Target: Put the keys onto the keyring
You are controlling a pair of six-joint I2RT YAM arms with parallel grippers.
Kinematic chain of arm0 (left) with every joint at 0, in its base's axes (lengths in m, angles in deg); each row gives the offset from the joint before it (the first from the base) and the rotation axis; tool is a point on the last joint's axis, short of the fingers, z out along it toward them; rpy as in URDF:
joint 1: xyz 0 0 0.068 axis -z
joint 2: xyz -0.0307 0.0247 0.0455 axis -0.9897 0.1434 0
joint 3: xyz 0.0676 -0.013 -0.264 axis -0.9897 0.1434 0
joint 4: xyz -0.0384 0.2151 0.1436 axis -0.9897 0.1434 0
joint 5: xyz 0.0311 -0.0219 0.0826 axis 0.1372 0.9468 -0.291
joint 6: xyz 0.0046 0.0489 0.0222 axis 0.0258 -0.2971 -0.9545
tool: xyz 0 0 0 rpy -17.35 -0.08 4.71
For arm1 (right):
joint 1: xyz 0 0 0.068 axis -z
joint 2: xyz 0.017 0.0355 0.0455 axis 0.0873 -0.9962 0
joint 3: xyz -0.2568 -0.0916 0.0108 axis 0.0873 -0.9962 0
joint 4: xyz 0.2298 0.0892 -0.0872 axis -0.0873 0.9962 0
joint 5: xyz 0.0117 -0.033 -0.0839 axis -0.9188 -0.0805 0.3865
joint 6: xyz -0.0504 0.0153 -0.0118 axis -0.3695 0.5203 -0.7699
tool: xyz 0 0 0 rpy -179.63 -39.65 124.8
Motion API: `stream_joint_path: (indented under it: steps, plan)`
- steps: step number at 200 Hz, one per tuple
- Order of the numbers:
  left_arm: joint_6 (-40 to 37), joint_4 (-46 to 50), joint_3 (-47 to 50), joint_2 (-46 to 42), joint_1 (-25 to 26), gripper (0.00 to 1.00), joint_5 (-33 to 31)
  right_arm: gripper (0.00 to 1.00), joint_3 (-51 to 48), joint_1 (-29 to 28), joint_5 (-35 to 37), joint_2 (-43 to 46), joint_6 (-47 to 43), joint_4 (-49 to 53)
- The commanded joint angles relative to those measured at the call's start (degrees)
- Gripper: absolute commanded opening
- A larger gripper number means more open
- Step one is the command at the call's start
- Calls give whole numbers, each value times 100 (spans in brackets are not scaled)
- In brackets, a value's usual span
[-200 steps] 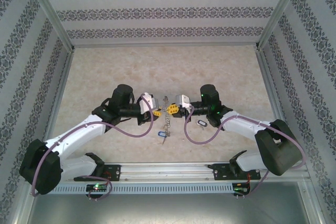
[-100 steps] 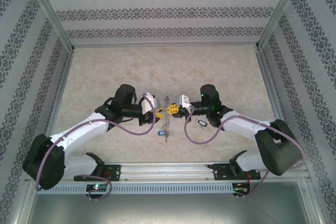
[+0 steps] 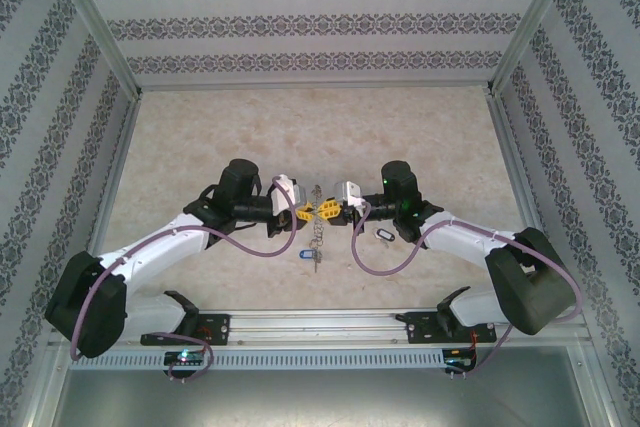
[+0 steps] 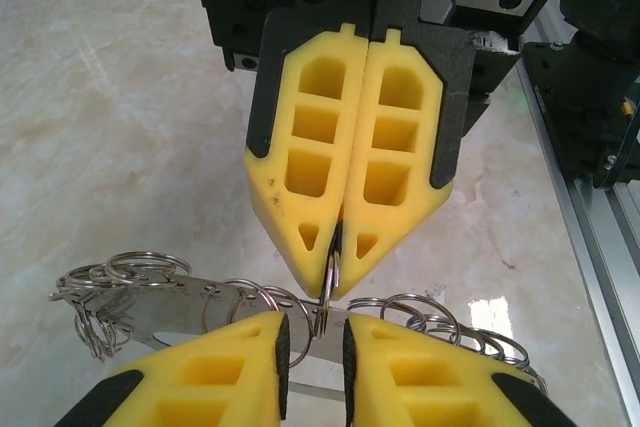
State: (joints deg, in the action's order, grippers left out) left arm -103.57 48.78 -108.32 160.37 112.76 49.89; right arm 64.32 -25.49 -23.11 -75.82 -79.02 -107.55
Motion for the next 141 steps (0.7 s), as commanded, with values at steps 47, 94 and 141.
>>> stream_joint_path:
  steps: [47,94,141]
  plan:
    - [-186,-98,-46,95,-20,17,274,0,36,-35,-353,102,9,-319]
    - [-209,-150,-33,-33,-23,12,299,0,87,-129,-221,-20,-105,-140]
    - [-502,482,-252,-26,-20,0,41,0,148,-132,58,-23,-566,508]
